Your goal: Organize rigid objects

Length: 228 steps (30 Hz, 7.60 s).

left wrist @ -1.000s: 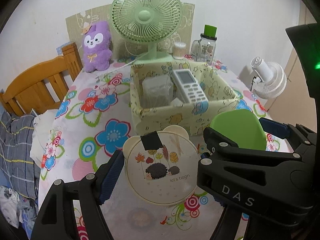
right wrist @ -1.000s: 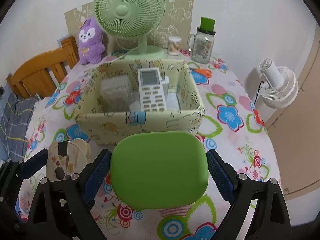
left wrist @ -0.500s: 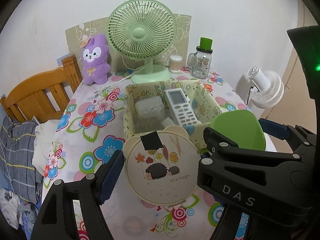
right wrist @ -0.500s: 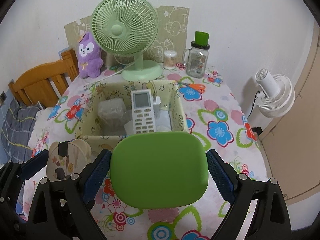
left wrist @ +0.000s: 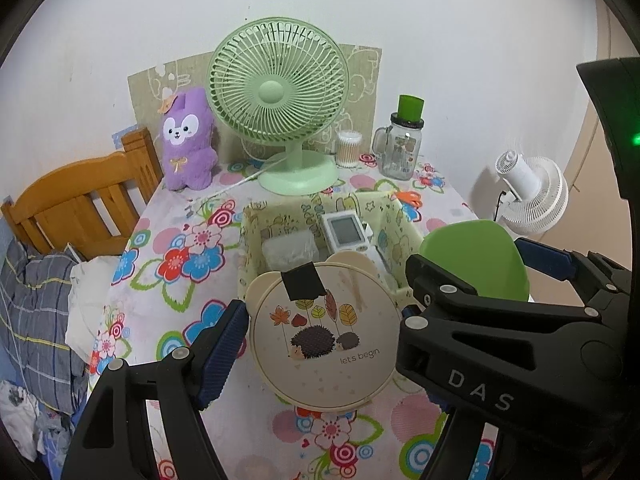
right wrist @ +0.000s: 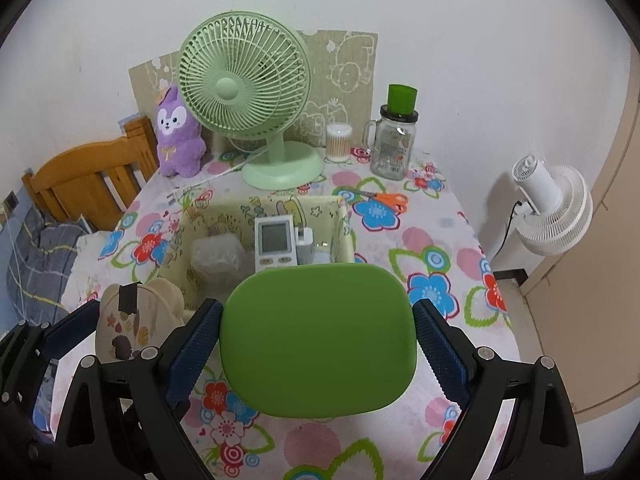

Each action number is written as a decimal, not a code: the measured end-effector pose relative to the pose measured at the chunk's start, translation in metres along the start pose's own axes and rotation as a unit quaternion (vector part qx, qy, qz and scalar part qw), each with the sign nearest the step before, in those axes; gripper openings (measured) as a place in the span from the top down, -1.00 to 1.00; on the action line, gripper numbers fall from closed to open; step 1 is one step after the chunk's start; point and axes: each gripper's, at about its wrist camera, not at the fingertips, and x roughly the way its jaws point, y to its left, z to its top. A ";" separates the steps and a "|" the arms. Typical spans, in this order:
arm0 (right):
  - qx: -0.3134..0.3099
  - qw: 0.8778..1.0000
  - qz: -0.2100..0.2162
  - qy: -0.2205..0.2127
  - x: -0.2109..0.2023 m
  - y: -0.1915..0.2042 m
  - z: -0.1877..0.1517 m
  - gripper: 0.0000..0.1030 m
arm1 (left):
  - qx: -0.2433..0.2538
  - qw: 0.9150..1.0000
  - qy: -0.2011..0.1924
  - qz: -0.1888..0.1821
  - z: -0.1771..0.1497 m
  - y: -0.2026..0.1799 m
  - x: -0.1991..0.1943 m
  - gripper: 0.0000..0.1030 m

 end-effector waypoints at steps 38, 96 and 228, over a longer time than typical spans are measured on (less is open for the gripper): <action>-0.005 0.999 0.022 0.040 0.087 -0.008 0.049 -0.84 | 0.010 0.999 0.052 0.006 0.042 0.001 0.091 -0.54; 0.003 0.996 0.054 0.076 0.132 0.002 0.050 -0.86 | 0.011 0.996 0.089 0.013 0.037 0.020 0.127 -0.93; 0.030 0.995 -0.021 -0.094 -0.180 -0.045 0.035 -0.98 | -0.036 0.997 -0.057 0.033 0.055 0.007 -0.155 -1.00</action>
